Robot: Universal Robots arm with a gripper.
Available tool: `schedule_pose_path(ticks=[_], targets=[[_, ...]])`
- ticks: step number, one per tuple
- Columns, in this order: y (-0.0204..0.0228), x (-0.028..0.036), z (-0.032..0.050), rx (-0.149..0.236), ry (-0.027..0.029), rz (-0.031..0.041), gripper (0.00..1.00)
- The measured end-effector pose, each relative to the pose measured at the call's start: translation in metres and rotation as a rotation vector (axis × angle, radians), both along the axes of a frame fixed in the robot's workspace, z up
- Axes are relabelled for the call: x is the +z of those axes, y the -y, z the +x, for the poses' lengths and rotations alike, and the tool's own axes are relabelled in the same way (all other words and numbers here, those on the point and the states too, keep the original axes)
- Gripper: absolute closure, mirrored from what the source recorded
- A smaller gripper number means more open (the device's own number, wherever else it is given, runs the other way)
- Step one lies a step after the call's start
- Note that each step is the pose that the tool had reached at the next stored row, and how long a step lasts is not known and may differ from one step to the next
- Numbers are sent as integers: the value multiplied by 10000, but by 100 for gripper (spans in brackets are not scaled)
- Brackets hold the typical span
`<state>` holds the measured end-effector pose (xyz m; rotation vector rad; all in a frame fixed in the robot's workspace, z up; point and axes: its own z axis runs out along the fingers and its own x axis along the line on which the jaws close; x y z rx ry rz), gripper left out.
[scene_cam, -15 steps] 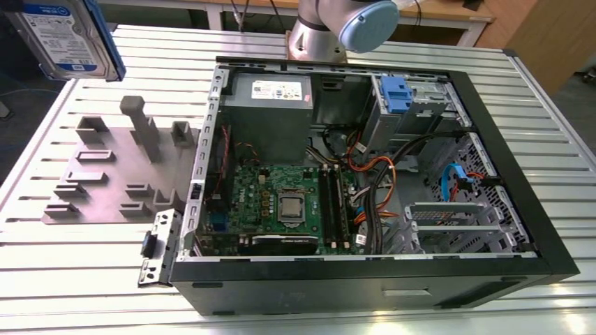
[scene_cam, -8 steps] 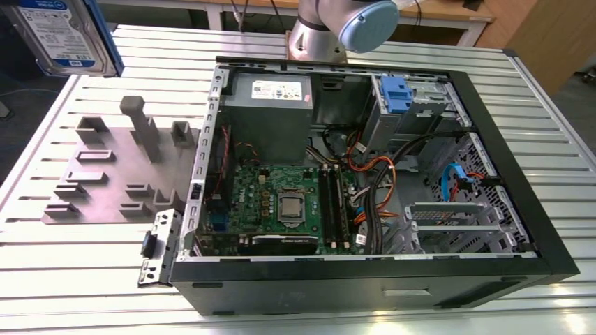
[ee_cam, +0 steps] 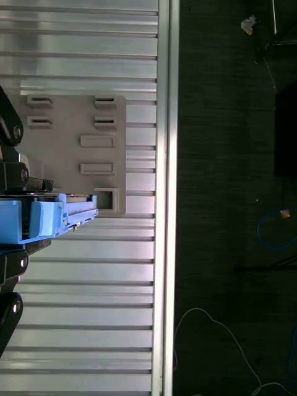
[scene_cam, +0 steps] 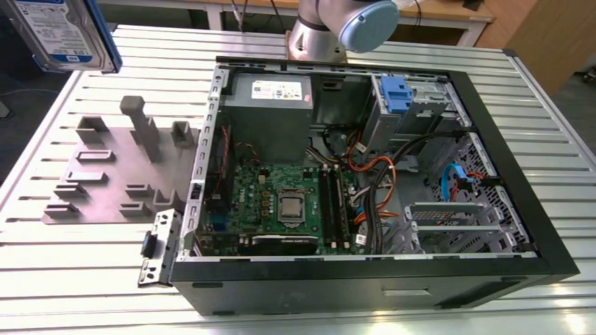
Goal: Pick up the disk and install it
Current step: 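Pick up the disk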
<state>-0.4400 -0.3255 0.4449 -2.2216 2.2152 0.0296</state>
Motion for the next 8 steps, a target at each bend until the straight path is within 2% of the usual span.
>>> schedule_pose_path(ticks=[8], targets=[[0,75,0,0,-1,0,64]])
